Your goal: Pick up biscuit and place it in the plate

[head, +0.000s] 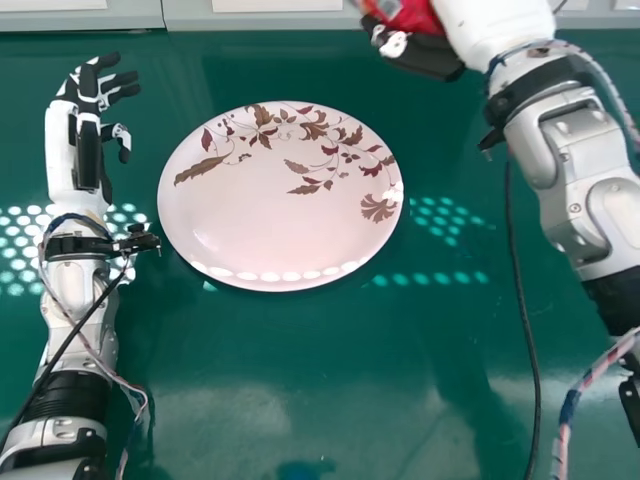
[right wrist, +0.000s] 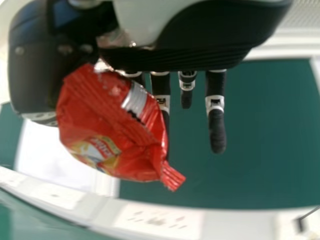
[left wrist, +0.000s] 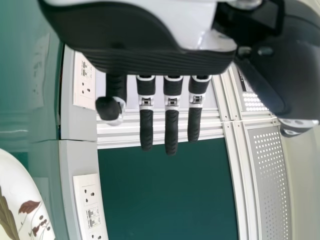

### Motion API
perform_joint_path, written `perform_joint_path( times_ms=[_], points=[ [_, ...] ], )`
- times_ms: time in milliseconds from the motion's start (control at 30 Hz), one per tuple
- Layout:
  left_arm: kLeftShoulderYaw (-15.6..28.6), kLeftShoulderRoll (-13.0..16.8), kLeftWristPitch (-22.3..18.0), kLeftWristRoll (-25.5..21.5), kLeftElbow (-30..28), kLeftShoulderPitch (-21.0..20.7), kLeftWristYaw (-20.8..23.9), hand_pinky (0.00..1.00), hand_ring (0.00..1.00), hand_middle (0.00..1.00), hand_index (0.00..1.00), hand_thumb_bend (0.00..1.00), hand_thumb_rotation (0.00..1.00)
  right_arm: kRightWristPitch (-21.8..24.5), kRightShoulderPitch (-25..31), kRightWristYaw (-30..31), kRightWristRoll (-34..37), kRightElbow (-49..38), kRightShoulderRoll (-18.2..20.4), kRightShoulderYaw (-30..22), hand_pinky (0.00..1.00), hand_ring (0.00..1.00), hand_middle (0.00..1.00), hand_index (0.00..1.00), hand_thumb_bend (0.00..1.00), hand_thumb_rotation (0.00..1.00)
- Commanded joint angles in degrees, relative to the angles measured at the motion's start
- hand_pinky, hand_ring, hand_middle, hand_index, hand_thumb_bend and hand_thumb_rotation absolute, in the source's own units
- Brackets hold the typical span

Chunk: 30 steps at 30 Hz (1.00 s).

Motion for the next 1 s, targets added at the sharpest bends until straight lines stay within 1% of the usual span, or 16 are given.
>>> perform_joint_path(
  times_ms=[0,67,167,233,367,400,500,667,767,867,933,967],
  points=[
    [-0.2,-0.5,-0.1,0.9,0.6,0.7,0.4,0.0,0.71,0.68,0.79,0.92,1.0,-0.5,1.2,1.0,-0.4,-1.5,2.2,1.0,0.29,0.41,0.5,0.55,0.49,0.0],
    [-0.2,-0.5,-0.2,0.9,0.5,0.6,0.5,0.0,0.72,0.68,0.8,0.92,1.0,-0.5,1.9,2.8,-1.4,-2.2,3.9,2.5,0.29,0.41,0.5,0.55,0.49,0.0],
    [-0.2,-0.6,-0.1,0.7,0.2,0.5,0.2,0.0,0.75,0.69,0.81,0.91,1.0,-2.9,3.4,0.5,-1.0,-0.1,7.0,3.9,0.28,0.41,0.53,0.53,0.49,0.0],
    [-0.2,-0.8,0.0,0.3,-0.2,0.6,-0.2,0.0,0.78,0.7,0.82,0.91,1.0,-3.0,4.3,0.9,-1.5,0.9,8.8,5.1,0.28,0.41,0.53,0.52,0.49,0.0],
    [-0.1,-0.8,0.2,-0.2,-0.5,0.5,-0.5,0.0,0.79,0.71,0.83,0.95,1.0,-6.8,5.4,0.5,-0.5,3.5,10.4,6.1,0.27,0.4,0.51,0.55,0.49,0.0],
    [-0.1,-0.8,0.1,-0.4,-0.5,0.5,-0.7,0.0,0.79,0.71,0.83,0.94,1.0,-7.6,5.6,0.2,-0.5,4.2,10.6,6.3,0.29,0.4,0.5,0.55,0.49,0.0],
    [0.0,-1.0,0.2,-0.8,-0.7,0.4,-0.8,0.0,0.79,0.71,0.83,0.94,1.0,-9.4,6.1,-0.1,-1.3,5.8,10.8,7.0,0.28,0.42,0.53,0.52,0.49,0.0],
    [0.1,-0.9,0.2,-0.6,-0.4,0.2,-0.8,0.0,0.81,0.72,0.85,0.93,1.0,-9.2,7.5,2.0,-5.1,5.1,9.7,8.6,0.28,0.39,0.48,0.57,0.48,0.0],
    [0.2,-0.7,-0.1,-0.6,0.2,0.1,-0.9,0.0,0.81,0.73,0.85,0.93,1.0,-10.1,8.3,2.7,-5.0,4.9,9.2,8.5,0.31,0.38,0.47,0.57,0.49,0.0],
    [0.3,-0.5,-0.4,-0.9,0.7,0.1,-1.3,0.0,0.82,0.74,0.86,0.9,1.0,-10.8,8.8,2.2,-5.1,5.1,9.0,8.2,0.28,0.39,0.48,0.57,0.48,0.0],
    [0.5,-0.5,-0.3,-1.1,1.0,0.0,-1.3,0.0,0.82,0.75,0.86,0.88,1.0,-11.6,8.4,1.3,-5.6,5.8,8.5,8.4,0.33,0.41,0.51,0.51,0.49,0.0],
    [0.6,-0.4,-0.4,-1.1,1.3,0.0,-1.4,0.0,0.81,0.75,0.86,0.88,1.0,-11.8,8.1,1.0,-5.9,6.1,8.3,8.4,0.35,0.42,0.51,0.5,0.5,0.0]
  ],
)
